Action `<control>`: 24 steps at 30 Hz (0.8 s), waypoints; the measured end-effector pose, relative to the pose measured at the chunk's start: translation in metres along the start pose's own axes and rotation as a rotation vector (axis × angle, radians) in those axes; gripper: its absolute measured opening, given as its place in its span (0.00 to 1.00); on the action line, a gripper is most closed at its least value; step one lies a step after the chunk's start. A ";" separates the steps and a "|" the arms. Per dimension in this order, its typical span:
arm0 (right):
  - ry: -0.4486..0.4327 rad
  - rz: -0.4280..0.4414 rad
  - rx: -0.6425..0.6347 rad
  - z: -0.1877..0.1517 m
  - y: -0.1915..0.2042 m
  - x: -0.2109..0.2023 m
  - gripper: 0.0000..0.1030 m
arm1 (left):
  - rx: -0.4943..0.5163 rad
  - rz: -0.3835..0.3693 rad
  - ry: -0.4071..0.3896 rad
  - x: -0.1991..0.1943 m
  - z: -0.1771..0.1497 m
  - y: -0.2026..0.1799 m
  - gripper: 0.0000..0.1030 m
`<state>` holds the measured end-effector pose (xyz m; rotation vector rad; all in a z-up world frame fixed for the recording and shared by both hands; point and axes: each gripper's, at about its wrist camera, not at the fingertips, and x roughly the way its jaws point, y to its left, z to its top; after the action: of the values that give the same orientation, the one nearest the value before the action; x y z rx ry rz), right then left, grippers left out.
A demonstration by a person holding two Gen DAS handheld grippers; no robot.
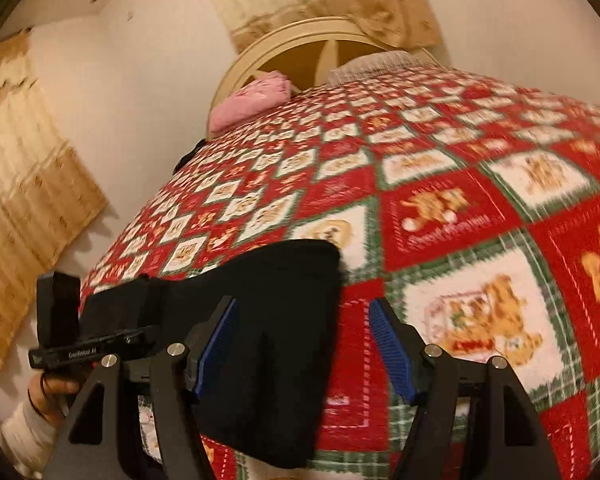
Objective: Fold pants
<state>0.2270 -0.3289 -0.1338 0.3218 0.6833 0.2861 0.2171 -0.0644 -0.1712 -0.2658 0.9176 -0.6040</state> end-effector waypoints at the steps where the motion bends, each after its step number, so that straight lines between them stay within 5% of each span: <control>1: -0.003 -0.008 -0.003 0.000 0.001 0.000 0.63 | 0.003 0.006 -0.003 -0.001 0.000 -0.001 0.18; 8: 0.016 0.198 -0.184 -0.008 0.054 -0.007 0.62 | 0.024 0.041 0.005 -0.003 0.001 -0.004 0.20; 12: 0.160 0.106 -0.282 -0.035 0.071 0.019 0.62 | 0.029 0.068 0.001 -0.004 0.002 -0.004 0.30; 17: 0.150 0.075 -0.329 -0.037 0.079 0.014 0.62 | 0.044 0.080 0.001 -0.010 0.000 -0.005 0.41; 22: 0.114 0.099 -0.315 -0.025 0.088 0.007 0.62 | 0.065 0.115 -0.026 -0.022 -0.002 -0.007 0.69; 24: 0.104 0.119 -0.322 -0.020 0.100 0.009 0.62 | 0.074 0.126 -0.040 -0.027 -0.002 -0.006 0.70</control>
<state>0.2053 -0.2311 -0.1152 0.0402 0.7087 0.5219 0.2006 -0.0528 -0.1518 -0.1517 0.8650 -0.5130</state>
